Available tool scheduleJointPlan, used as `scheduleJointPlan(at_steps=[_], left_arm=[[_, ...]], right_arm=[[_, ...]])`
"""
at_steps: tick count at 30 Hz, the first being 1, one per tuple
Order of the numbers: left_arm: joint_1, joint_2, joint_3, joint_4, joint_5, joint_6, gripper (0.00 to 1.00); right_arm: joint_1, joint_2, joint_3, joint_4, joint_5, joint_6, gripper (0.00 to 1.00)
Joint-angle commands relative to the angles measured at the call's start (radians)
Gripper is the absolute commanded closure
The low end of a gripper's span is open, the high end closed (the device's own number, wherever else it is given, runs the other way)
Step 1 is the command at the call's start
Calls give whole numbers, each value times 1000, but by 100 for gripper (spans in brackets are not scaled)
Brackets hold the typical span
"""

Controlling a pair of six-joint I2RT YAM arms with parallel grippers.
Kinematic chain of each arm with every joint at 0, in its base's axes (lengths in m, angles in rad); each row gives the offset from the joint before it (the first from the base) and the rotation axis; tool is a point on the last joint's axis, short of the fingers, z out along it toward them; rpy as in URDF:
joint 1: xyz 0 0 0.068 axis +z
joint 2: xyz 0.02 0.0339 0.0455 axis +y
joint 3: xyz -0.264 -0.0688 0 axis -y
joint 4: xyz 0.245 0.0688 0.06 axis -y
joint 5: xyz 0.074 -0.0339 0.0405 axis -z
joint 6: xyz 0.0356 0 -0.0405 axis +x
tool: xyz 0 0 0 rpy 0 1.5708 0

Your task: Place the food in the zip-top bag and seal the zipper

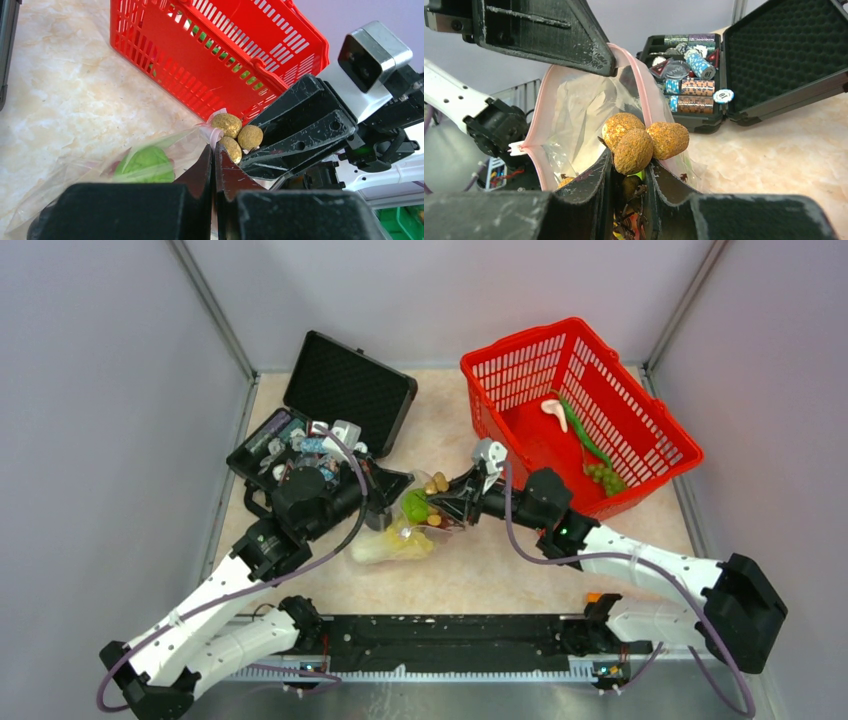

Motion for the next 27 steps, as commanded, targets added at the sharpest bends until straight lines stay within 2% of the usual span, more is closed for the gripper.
scheduleJointPlan(at_steps=[1, 4, 7, 12, 15, 17, 23, 27], left_arm=[[-1, -26, 17, 84, -21, -3, 100], [-1, -18, 20, 93, -9, -2, 100], [-1, 1, 28, 102, 16, -3, 100], [-1, 7, 39, 103, 27, 0, 100], [-1, 2, 38, 88, 3, 3, 100], [-1, -4, 38, 81, -10, 7, 100], [-1, -30, 26, 62, -104, 20, 100], [-1, -40, 27, 51, -126, 33, 100]], right_arm=[[23, 1, 78, -136, -13, -177, 100], [27, 34, 127, -219, -33, -217, 100], [36, 111, 213, -311, -53, -206, 94], [67, 219, 337, -467, -13, -195, 72], [74, 210, 340, -474, -57, -197, 48], [75, 177, 332, -466, -82, -194, 37], [74, 25, 299, -479, -74, -195, 30], [74, -79, 277, -481, -7, -137, 27]])
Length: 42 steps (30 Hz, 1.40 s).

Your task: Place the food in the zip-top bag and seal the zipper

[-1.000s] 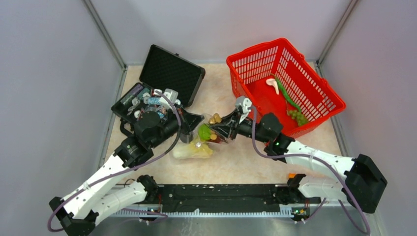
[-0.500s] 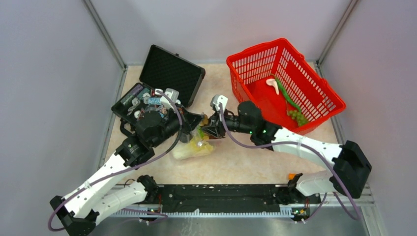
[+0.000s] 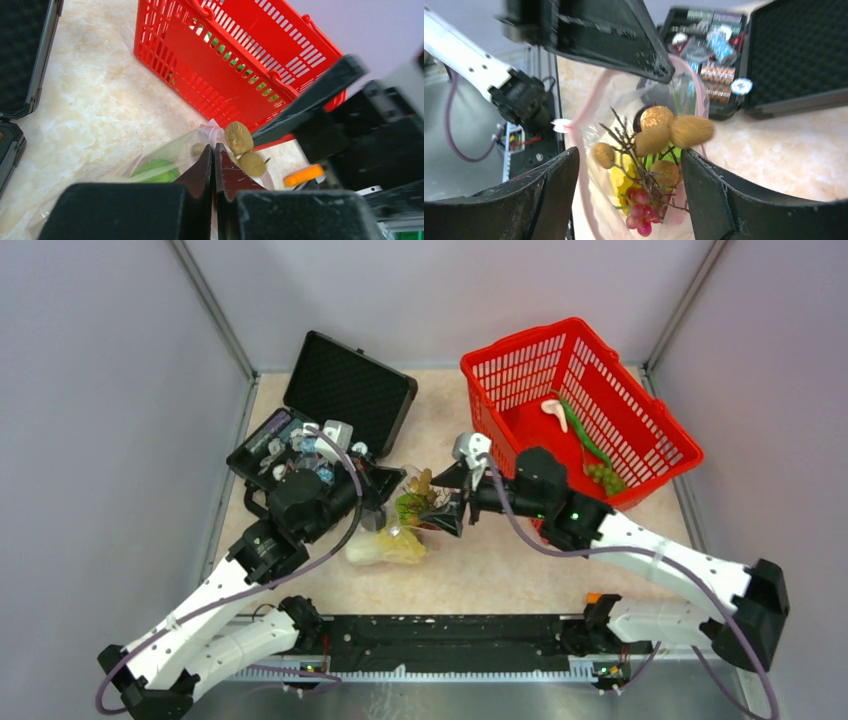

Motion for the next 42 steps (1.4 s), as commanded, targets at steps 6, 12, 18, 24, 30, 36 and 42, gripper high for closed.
scheduleJointPlan(at_steps=[6, 12, 18, 24, 30, 36, 42], left_arm=[[-2, -25, 24, 71, -25, 15, 100], [-2, -39, 22, 58, -27, 15, 100], [-2, -53, 12, 52, -47, 20, 100], [-2, -51, 14, 56, -34, 18, 100], [-2, -47, 11, 51, -36, 18, 100], [-2, -38, 10, 57, -9, 10, 100], [-2, -46, 20, 20, 3, 12, 100]], right_arm=[[11, -93, -13, 4, 58, 68, 25], [12, -153, -61, 19, 395, 189, 32], [12, -201, -69, -37, 485, 224, 37], [11, -123, -1, -214, 583, 317, 46], [11, -103, 6, -207, 440, 332, 45], [11, -33, 20, -240, 451, 337, 51], [11, -12, 51, -242, 518, 338, 86]])
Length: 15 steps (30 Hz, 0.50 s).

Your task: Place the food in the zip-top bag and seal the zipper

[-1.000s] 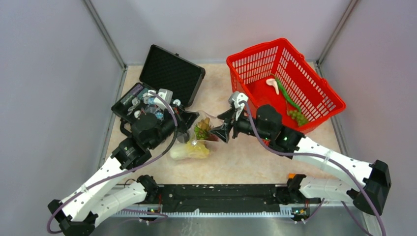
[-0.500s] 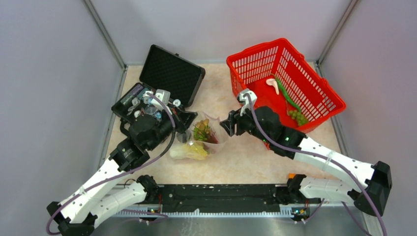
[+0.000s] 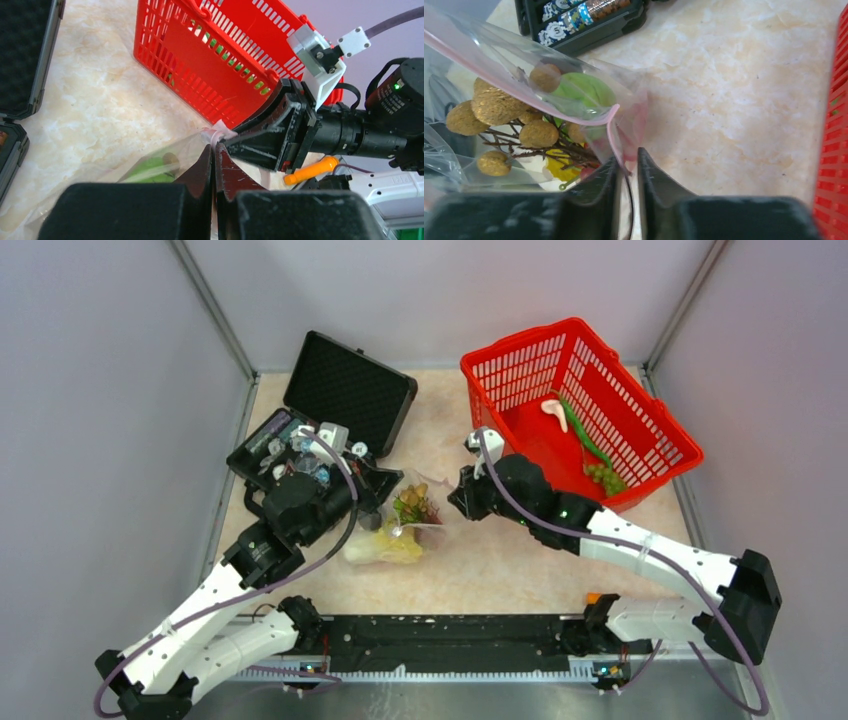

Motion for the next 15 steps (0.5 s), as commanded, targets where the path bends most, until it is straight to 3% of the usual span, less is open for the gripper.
scheduleJointPlan(at_steps=[1, 3, 10, 15], left_arm=[[-2, -11, 24, 20, 19, 7, 100], [-2, -8, 30, -6, 13, 17, 100], [-2, 17, 119, -56, 31, 76, 100], [-2, 55, 241, -125, 34, 90, 100]], right_arm=[[7, -18, 60, 22, 40, 9, 92], [7, -36, 71, 35, 26, -3, 100], [7, -83, 251, -25, 18, -79, 100], [8, -64, 378, -59, -82, -85, 100]])
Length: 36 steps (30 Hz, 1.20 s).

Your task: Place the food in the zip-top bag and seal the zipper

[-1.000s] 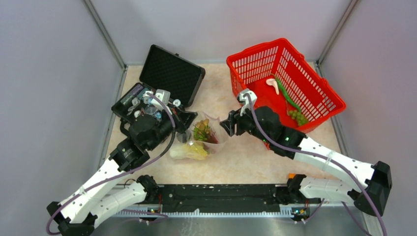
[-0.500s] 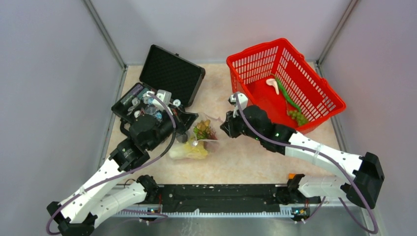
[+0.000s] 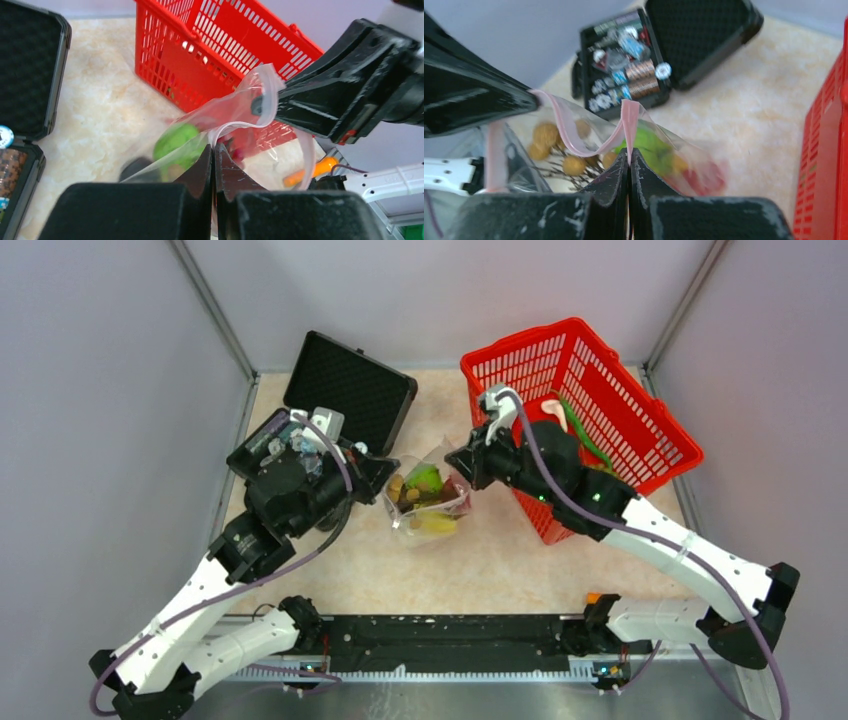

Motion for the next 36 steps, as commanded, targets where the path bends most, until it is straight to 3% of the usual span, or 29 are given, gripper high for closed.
scheduleJointPlan(at_steps=[1, 5, 7, 10, 13, 15, 17, 21, 26, 28, 30, 33, 34, 36], left_arm=[[-2, 15, 119, -45, -33, 47, 100], [-2, 4, 115, -174, -318, 97, 100], [-2, 6, 98, -215, -361, 114, 100], [-2, 38, 104, -263, -287, 106, 100], [-2, 45, 90, -235, -146, 112, 100], [-2, 58, 88, -256, -190, 114, 100], [-2, 58, 95, -269, -197, 113, 100], [-2, 35, 110, -207, -92, 139, 100], [-2, 16, 151, -136, -57, 138, 100], [-2, 31, 158, -144, -79, 145, 100], [-2, 56, 163, -156, -98, 152, 100], [-2, 89, 161, -143, -102, 162, 100], [-2, 100, 158, -129, -99, 166, 100], [-2, 127, 168, -124, -120, 172, 100]], right_arm=[[8, -40, 126, 40, -72, -26, 100], [9, -49, 122, 34, 11, -24, 100], [8, -51, 106, 35, 14, -33, 100], [8, -23, 138, -16, 3, -26, 100], [9, -65, 68, 125, -157, 1, 100], [9, -84, 36, 181, -101, -1, 100], [8, -46, 64, 130, 9, -31, 100], [8, 39, 141, 62, -60, -78, 100], [3, 120, 180, -34, 139, -113, 98], [-12, 145, 194, -72, 156, -120, 94], [-25, 156, 205, -96, 153, -123, 72], [-44, 129, 207, -87, 134, -125, 61], [-55, 115, 207, -70, 103, -121, 46], [-81, 98, 231, -75, 62, -113, 31]])
